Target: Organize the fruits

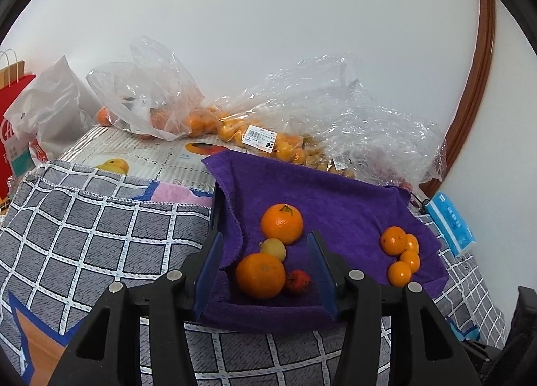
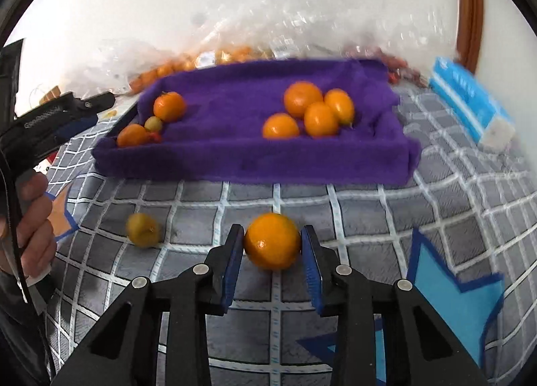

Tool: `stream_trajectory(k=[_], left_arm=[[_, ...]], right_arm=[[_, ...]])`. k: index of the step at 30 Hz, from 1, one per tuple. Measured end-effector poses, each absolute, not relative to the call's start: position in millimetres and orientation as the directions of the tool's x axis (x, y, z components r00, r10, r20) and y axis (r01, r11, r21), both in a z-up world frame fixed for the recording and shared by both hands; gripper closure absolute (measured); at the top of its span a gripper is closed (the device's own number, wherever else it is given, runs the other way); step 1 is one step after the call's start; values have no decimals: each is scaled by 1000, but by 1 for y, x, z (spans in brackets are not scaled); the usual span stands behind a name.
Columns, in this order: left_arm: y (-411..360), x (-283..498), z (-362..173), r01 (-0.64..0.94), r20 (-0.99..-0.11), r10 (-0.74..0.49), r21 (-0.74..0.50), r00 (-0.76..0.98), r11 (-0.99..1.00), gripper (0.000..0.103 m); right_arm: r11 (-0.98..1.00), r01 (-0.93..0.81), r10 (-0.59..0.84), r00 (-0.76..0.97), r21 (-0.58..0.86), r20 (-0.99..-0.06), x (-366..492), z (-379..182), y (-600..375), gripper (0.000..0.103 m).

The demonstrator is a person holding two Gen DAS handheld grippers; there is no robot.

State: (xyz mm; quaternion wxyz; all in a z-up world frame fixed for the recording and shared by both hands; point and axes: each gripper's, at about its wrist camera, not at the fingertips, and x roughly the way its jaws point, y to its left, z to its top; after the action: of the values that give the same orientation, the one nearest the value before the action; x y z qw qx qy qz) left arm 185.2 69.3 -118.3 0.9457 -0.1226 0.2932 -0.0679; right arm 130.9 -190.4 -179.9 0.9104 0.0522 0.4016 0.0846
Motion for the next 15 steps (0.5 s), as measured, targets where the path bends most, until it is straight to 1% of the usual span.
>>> stream_trajectory(k=[5,10,15], left_arm=[[62,184,-120,76,-538,-202,-247,819,966,54],[52,181,-122,115,-536,-212,-209,817,971,54],[39,174,-125,141,-521,-203,-156,829,978,54]], right_arm=[[985,-112,174,685,134,-707,128,-178,-188,68],[977,-99,205,705,191,-680,121,-176,-201,68],[981,-72,178,713,181,-678,122,-175,-200,68]])
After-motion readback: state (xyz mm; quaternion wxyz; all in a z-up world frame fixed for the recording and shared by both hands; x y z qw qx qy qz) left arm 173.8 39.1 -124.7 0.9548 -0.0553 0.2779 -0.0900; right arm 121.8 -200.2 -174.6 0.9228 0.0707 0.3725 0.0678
